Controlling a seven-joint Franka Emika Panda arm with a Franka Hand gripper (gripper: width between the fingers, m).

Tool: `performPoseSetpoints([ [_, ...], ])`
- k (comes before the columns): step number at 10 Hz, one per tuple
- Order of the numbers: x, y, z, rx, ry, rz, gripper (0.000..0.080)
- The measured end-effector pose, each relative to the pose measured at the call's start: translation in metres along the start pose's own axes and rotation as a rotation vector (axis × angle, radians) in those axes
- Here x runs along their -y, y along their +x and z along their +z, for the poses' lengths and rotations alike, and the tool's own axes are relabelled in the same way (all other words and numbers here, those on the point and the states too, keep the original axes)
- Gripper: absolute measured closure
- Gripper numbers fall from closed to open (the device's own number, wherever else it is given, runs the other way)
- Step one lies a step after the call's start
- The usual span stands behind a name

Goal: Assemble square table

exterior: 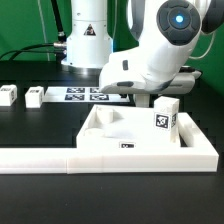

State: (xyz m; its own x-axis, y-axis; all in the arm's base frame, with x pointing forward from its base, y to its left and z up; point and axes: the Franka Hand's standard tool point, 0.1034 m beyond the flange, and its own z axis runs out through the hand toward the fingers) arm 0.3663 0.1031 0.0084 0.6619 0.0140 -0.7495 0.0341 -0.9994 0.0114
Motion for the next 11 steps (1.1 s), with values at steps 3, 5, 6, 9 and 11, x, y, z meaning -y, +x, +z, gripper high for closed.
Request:
performPoseSetpoints([
  [3,-0.001,0.0,0.0,0.0,0.003,0.003,0.0371],
  [5,-0.002,0.0,0.0,0.0,0.005,0.004,0.0512],
  [6,-0.003,0.0,0.0,0.0,0.005,0.005,0.0512],
  [9,-0.011,-0.002,-0.013,-0.004,0.022,-0.003,0.0512],
  [11,-0.018,-0.006,-0.044,-0.021,0.047,-0.001,0.0511],
])
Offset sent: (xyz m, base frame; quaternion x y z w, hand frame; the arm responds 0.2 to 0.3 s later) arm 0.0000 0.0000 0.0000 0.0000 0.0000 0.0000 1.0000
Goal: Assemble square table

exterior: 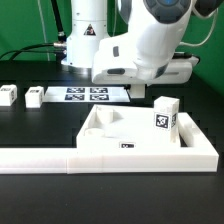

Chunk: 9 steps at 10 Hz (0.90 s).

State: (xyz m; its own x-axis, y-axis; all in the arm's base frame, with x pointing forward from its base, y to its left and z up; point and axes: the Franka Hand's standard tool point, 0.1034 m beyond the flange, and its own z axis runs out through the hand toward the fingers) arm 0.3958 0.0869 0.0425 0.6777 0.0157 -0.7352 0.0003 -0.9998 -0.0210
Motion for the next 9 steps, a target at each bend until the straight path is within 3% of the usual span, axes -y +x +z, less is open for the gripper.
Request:
performPoseSetpoints([
  [3,-0.013,-0.009,-0.033,-0.041,0.036,0.013,0.0511],
  [5,-0.012,-0.006,-0.028,-0.052,0.034,0.014,0.0511],
  [8,-0.021,0.011,-0.031,-0.278,0.034,-0.004,0.0509],
  [9,-0.023,0.018,-0.041,-0.35,0.035,-0.006,0.0509],
])
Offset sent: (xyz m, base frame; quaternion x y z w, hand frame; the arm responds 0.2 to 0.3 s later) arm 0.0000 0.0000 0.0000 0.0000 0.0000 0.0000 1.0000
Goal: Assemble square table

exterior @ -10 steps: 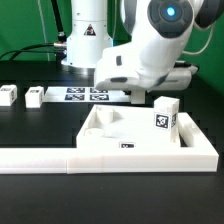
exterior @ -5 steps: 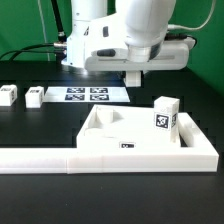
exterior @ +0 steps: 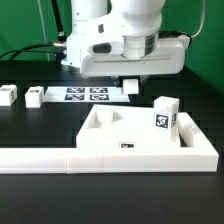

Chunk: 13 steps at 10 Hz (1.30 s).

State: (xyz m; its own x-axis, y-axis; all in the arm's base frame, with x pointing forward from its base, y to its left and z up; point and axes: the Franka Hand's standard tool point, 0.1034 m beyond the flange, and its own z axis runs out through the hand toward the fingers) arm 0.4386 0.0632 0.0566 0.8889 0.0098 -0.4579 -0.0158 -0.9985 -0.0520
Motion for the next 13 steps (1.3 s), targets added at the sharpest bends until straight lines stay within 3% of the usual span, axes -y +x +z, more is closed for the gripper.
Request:
performPoseSetpoints([
  [6,-0.004,0.028,-0.065,-0.365,0.011,0.0,0.0509],
  [9,-0.009,0.038,-0.065,-0.595,-0.016,0.001,0.0509],
  [11,-0.019,0.039,-0.062,-0.768,-0.056,-0.016,0.0509],
  [13,-0.035,0.051,-0.081,-0.921,-0.1,-0.032,0.0509],
])
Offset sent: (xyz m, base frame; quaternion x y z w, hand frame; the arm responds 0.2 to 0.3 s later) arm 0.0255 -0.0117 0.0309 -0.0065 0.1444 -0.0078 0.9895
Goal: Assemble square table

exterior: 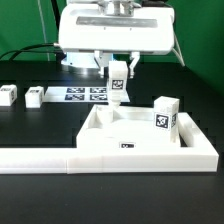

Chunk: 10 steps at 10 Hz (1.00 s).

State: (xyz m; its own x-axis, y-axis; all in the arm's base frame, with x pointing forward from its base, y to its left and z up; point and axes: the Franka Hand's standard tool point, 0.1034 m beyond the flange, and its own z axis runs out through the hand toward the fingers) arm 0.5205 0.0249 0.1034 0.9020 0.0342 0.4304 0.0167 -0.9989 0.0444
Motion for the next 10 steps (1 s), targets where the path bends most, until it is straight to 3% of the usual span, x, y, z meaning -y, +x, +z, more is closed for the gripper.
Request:
performPoseSetpoints([
  [1,-0.013,0.01,-0.001,-0.087,-0.027,-0.002,0.0509],
  [6,-0.015,0.009,0.003,-0.081,-0.031,0.001,0.0509],
  [10,-0.028,0.049,0.017,-0.087,-0.036,0.018,0.0509],
])
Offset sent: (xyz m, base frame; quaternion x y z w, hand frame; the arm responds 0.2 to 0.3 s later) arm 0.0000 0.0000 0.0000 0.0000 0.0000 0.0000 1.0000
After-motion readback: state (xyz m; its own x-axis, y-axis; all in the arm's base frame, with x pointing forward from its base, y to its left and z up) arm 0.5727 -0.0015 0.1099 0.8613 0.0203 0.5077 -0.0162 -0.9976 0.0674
